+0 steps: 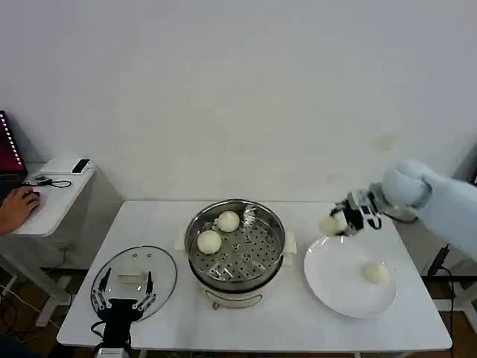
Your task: Take steamed baozi put them in steamer then cover it.
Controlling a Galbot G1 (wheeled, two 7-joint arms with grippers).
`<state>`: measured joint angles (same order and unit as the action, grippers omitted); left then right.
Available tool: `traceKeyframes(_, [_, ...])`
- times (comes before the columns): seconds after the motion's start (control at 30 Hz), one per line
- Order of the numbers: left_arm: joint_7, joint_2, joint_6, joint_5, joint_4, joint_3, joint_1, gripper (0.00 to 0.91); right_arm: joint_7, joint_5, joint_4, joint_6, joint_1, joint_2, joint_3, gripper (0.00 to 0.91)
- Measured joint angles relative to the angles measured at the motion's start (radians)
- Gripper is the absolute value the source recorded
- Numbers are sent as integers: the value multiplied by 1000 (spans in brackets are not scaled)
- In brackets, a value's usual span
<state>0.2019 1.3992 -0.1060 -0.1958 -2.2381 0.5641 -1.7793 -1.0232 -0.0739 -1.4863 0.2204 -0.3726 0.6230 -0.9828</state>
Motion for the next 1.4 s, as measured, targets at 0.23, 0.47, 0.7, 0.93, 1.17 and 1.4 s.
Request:
traceKeyframes(0.23, [-1,1,-1,0,-2,8,-4,907,10,-44,7,-2,-111,132,-68,635])
traceKeyframes(0.47, [-1,4,-3,-2,-6,14,-7,907,15,-66,12,-19,-145,271,-119,635])
traceKeyframes(0.7, [-1,7,-3,-1,-9,27,-17,907,7,-57,16,-58,-138,382,-172,635])
traceKeyframes(0.93, [-1,16,-1,1,-15,41,-25,907,-3,-30,15,-111,-106,464,-218,645])
traceKeyframes(1.17, [2,20,4,5,-15,49,-33,907,-29,-7,22,-172,-90,518,-254,645])
traceKeyframes(1.4, [3,21,6,7,-15,51,-33,907,-49,2,16,-222,-87,547,-268,645])
